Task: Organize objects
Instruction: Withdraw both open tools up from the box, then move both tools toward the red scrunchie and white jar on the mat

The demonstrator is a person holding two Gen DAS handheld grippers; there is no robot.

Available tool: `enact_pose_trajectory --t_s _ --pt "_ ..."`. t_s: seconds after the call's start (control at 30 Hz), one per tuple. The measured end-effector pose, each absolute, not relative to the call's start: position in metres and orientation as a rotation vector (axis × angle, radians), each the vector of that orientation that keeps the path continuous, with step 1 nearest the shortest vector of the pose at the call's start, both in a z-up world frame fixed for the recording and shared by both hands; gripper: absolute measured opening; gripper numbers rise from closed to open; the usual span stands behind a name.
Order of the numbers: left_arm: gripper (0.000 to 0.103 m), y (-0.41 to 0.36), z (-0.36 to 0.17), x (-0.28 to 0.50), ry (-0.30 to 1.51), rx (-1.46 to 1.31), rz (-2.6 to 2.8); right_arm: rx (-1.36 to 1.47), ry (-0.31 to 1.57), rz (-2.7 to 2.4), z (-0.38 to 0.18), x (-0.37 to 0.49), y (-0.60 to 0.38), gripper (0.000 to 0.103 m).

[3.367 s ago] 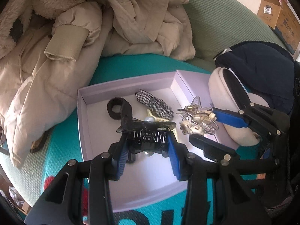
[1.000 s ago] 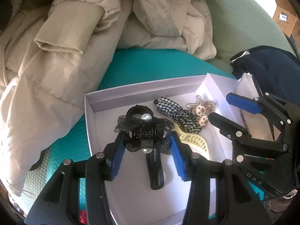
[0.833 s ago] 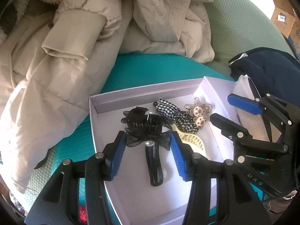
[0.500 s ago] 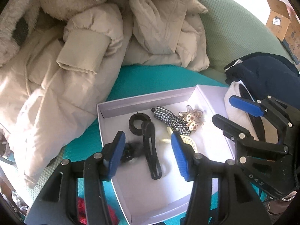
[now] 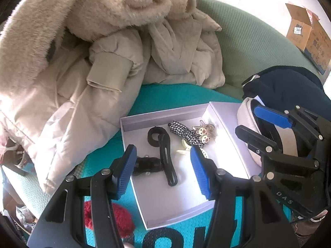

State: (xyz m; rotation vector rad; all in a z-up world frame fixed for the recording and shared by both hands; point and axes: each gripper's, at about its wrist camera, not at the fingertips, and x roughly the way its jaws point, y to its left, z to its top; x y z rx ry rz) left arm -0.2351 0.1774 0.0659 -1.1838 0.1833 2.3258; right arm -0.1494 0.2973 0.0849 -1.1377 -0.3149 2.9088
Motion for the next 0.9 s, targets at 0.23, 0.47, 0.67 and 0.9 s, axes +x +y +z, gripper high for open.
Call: enact_pose_trajectory --t_s 0.23,0.47,0.67,0.9 --pt "0.055 0.154 0.083 -0.215 0.17 -1.16 2.371 -1.103 -0.342 2.959 0.098 -0.131 0.275 0.044" --pt "0.055 0.128 0.093 -0.193 0.158 -1.153 2.418 -1.097 -0.367 3.004 0.103 -0.116 0.254 0.044" --pt "0.056 0.107 0.096 -0.176 0.147 -1.152 2.448 -1.104 -0.387 3.04 0.103 -0.102 0.237 0.044" --pt "0.056 0.086 0.093 -0.153 0.135 -1.167 2.474 -1.132 -0.409 3.082 0.096 -0.085 0.218 0.044"
